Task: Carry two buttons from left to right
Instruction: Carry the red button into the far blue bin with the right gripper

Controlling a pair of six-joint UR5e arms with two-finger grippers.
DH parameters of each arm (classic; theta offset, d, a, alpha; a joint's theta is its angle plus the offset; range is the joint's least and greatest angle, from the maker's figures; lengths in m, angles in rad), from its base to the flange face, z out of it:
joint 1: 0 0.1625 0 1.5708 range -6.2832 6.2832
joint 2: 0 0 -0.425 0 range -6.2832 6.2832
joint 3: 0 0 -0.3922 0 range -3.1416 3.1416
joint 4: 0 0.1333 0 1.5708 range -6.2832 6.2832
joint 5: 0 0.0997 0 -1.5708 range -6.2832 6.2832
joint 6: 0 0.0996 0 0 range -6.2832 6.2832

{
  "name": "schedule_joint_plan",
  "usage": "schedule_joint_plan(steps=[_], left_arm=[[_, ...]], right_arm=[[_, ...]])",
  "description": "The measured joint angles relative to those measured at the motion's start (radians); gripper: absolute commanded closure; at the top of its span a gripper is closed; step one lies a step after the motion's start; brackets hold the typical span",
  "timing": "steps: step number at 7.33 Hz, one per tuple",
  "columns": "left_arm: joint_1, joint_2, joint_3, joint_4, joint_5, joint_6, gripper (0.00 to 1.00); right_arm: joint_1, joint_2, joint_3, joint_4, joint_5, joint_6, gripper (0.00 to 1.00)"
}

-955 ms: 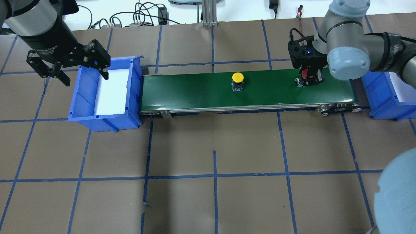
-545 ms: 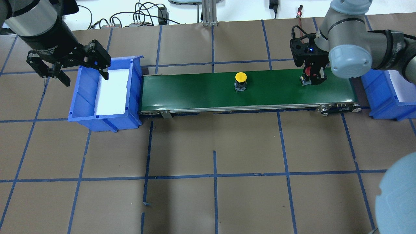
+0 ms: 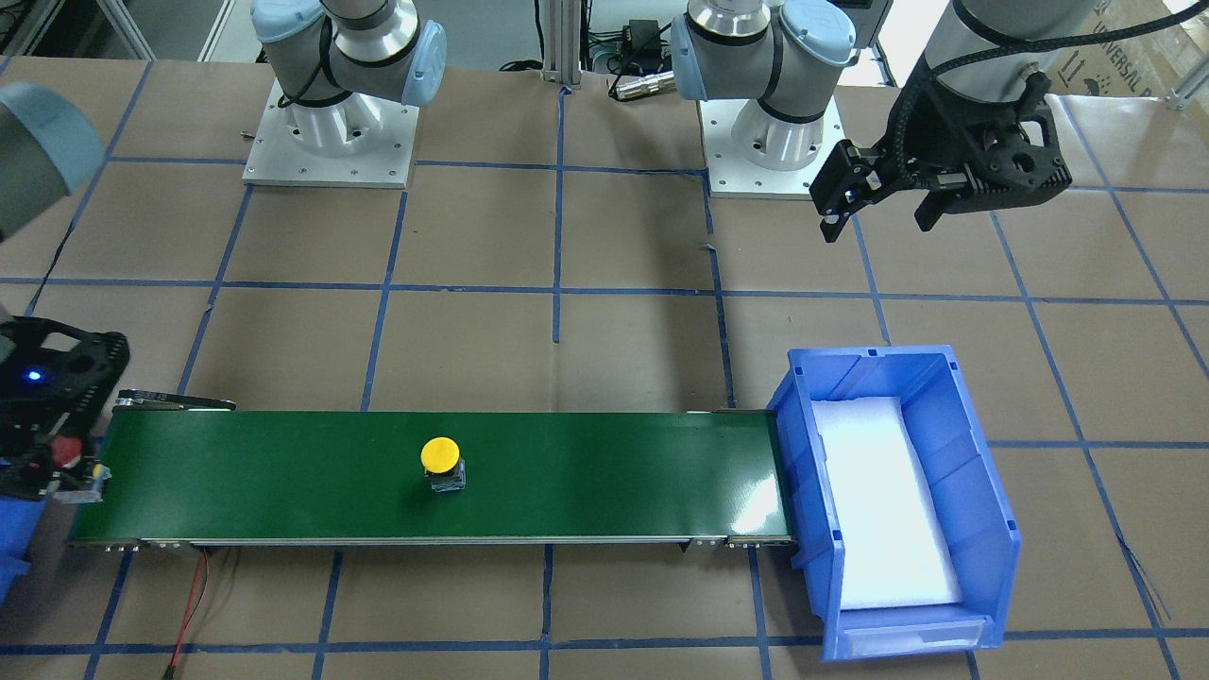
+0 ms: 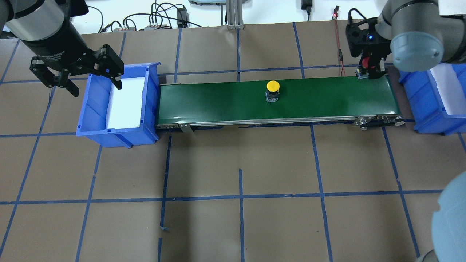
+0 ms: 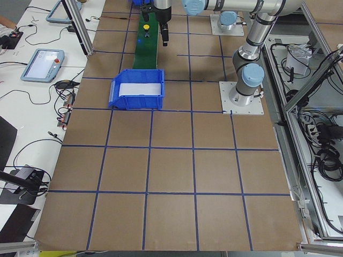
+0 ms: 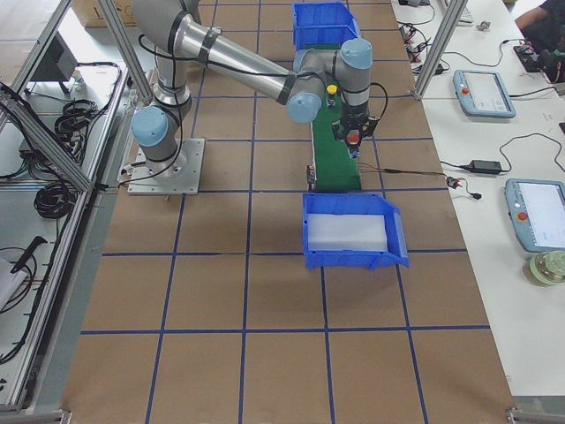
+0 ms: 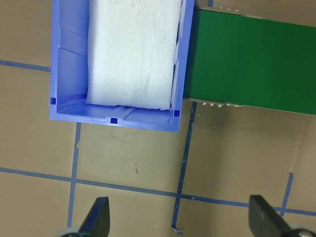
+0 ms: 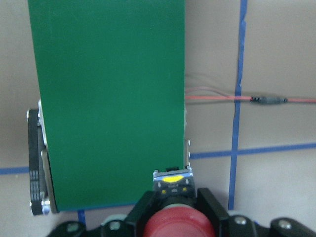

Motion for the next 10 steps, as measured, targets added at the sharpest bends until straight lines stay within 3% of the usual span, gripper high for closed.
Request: schedule_joint_plan(steps=[3, 5, 8, 9, 10], left_arm=[[-0.001, 0.000, 0.000, 0.000, 0.000, -0.002, 0.00], [-0.001, 0.000, 0.000, -0.001, 0.000, -0.003, 0.00], [-0.001, 0.000, 0.000, -0.002, 0.001, -0.003, 0.00], [-0.001, 0.000, 0.000, -0.002, 0.001, -0.003, 0.00], [-0.001, 0.000, 0.000, -0.002, 0.001, -0.003, 0.00]], right_arm=[[-0.200, -0.008, -0.045, 0.040, 0.025, -0.206, 0.84], [-0.328, 0.048, -0.057, 0.050, 0.101, -0.330, 0.83], [-0.397, 0.177, -0.080, 0.030, 0.149, -0.415, 0.80], [-0.400, 0.199, -0.088, 0.025, 0.148, -0.434, 0.68], [-0.400, 0.214, -0.090, 0.023, 0.146, -0.441, 0.66]])
